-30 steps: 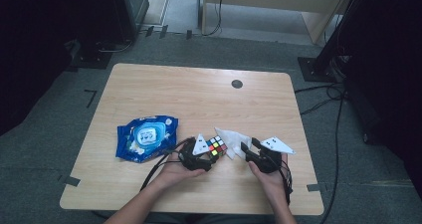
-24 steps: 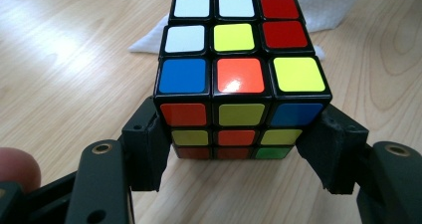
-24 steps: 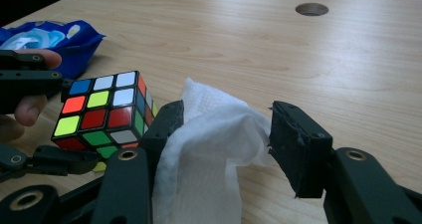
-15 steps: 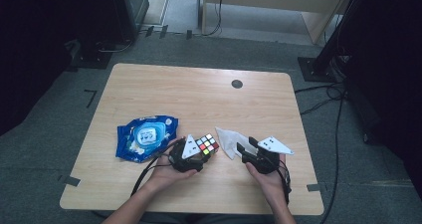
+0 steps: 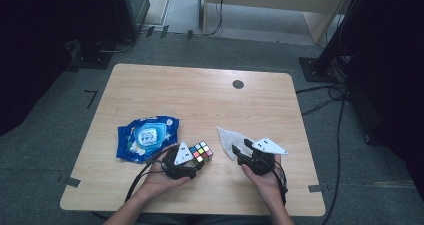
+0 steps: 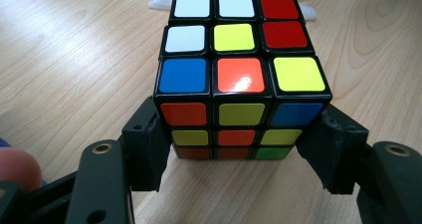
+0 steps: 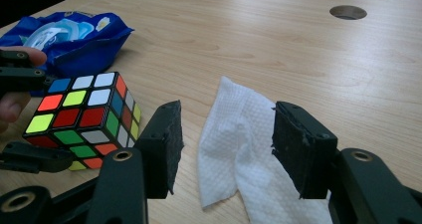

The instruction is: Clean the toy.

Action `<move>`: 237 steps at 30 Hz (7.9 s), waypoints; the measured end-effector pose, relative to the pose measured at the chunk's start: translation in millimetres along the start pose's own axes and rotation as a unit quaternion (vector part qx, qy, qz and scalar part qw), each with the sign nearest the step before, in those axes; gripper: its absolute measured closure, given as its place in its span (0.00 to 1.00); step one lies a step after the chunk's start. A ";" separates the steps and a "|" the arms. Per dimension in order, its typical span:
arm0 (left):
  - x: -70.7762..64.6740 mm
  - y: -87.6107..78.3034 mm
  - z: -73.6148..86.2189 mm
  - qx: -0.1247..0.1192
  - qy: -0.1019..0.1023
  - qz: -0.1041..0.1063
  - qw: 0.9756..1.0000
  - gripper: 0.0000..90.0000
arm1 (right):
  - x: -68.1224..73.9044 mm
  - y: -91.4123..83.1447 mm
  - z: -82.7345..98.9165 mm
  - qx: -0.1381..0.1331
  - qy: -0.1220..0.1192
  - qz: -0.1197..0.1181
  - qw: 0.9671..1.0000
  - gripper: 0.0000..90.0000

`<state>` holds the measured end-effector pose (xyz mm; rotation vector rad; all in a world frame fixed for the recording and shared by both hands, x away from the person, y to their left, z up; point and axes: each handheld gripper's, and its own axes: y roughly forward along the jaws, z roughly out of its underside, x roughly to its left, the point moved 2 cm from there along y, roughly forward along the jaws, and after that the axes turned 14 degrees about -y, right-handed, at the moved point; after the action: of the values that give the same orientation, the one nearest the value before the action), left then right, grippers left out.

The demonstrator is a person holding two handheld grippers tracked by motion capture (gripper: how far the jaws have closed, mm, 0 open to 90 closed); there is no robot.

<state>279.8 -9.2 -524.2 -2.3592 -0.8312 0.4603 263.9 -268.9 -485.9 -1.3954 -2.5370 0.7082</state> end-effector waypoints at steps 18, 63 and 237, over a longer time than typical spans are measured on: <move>2.2 6.8 2.2 0.043 -0.016 -0.018 0.999 0.29 | -4.1 -1.5 3.8 0.003 0.009 0.003 1.000 0.52; -1.5 -36.7 -17.6 -0.029 -0.022 0.006 0.999 0.38 | 23.0 6.6 -44.8 -0.046 -0.041 -0.053 0.997 1.00; -16.5 -48.6 -10.9 -0.106 0.017 -0.013 0.994 0.38 | 91.8 21.4 -53.1 -0.015 0.030 -0.112 0.993 0.39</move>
<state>250.9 6.1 -483.2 -2.5389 -0.9343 0.3339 248.3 -165.6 -457.5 -1.0978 -2.6110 0.5796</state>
